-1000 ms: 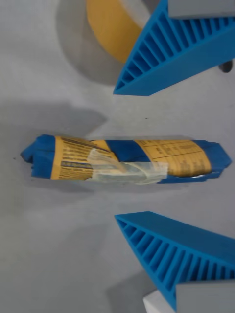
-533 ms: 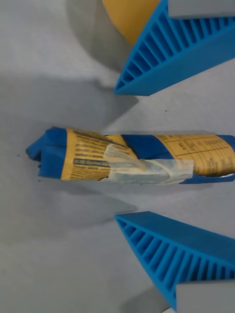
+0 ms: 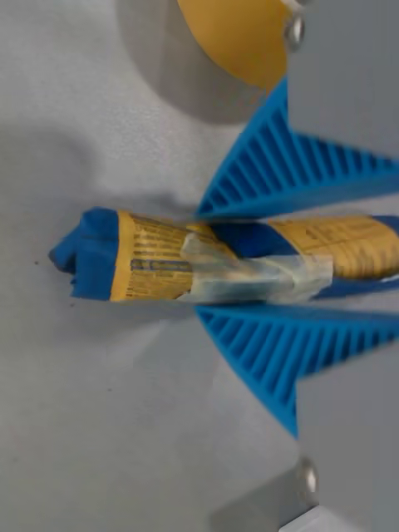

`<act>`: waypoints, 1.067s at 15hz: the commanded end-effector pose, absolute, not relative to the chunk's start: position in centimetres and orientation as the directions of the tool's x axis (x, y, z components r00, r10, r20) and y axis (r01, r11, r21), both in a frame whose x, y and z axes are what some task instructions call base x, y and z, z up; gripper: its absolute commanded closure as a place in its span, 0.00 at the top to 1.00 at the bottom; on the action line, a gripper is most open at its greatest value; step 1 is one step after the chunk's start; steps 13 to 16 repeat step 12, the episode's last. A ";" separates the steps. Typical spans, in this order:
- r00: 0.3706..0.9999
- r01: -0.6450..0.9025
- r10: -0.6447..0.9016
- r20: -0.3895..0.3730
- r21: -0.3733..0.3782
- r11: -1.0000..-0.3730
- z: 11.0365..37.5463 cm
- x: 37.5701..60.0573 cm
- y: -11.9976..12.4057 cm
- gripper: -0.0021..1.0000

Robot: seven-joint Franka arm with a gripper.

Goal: Pick up the blue bag

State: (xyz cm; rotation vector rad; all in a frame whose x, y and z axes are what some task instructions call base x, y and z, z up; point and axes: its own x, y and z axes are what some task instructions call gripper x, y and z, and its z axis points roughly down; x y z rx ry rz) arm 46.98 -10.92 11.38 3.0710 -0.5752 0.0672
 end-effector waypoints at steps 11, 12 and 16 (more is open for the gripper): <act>0.931 -0.347 -0.353 0.093 -0.078 -0.935 14.5 46.0 -11.0 0.00; 0.932 -0.346 -0.352 0.088 -0.076 -0.935 15.0 46.0 -10.9 0.00; 0.932 -0.346 -0.352 0.088 -0.076 -0.935 15.0 46.0 -10.9 0.00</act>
